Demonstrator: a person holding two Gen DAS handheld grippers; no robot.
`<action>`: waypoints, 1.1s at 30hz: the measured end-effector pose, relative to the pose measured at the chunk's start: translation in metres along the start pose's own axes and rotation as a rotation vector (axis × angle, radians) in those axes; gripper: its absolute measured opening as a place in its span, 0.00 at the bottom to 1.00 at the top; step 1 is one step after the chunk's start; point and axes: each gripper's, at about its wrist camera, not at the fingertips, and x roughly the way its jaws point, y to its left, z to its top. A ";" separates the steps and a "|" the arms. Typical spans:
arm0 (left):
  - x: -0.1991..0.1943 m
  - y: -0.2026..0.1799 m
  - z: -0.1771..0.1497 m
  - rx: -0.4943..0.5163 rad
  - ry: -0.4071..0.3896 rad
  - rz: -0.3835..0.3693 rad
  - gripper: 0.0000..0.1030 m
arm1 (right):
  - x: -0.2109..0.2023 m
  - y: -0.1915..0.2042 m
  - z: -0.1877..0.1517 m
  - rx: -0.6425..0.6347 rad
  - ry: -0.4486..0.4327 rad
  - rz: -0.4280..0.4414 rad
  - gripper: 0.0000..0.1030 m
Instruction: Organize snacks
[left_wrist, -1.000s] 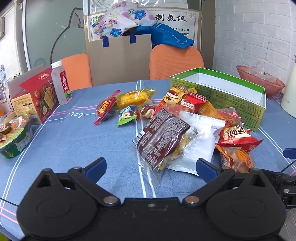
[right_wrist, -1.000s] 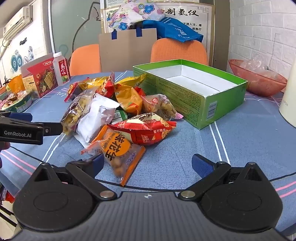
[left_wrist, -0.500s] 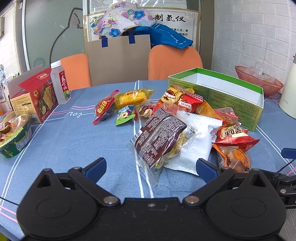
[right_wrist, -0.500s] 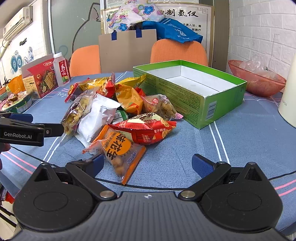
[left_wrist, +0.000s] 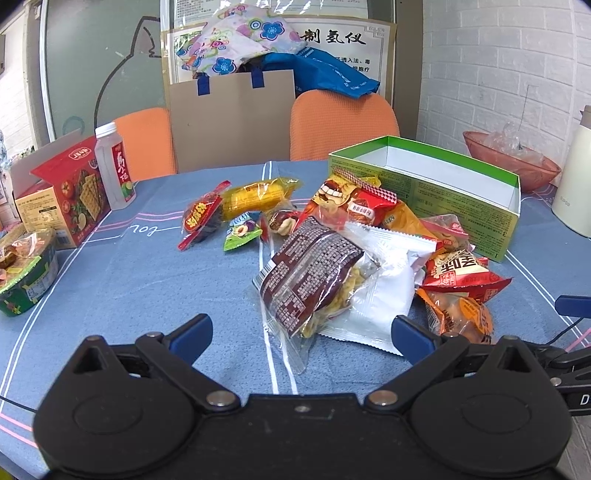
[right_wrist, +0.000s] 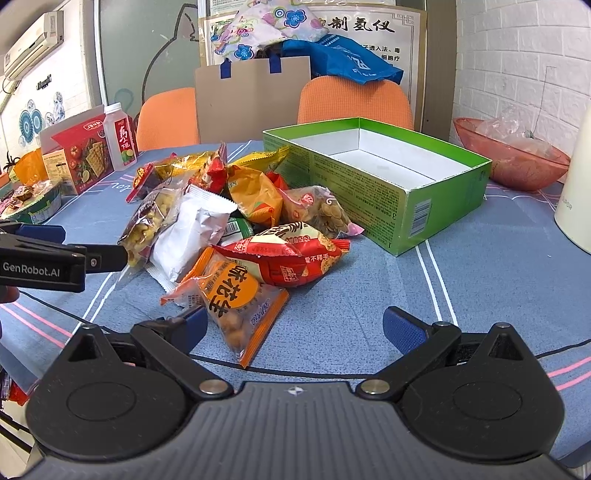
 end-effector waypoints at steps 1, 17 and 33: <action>0.000 0.000 0.000 0.000 0.000 -0.001 1.00 | 0.000 0.000 0.000 0.000 0.000 0.000 1.00; 0.005 -0.001 0.000 -0.001 0.003 -0.012 1.00 | 0.003 0.000 0.000 0.004 0.007 0.001 1.00; 0.006 -0.006 0.002 0.007 0.004 -0.027 1.00 | 0.008 0.000 0.000 0.005 0.010 0.007 1.00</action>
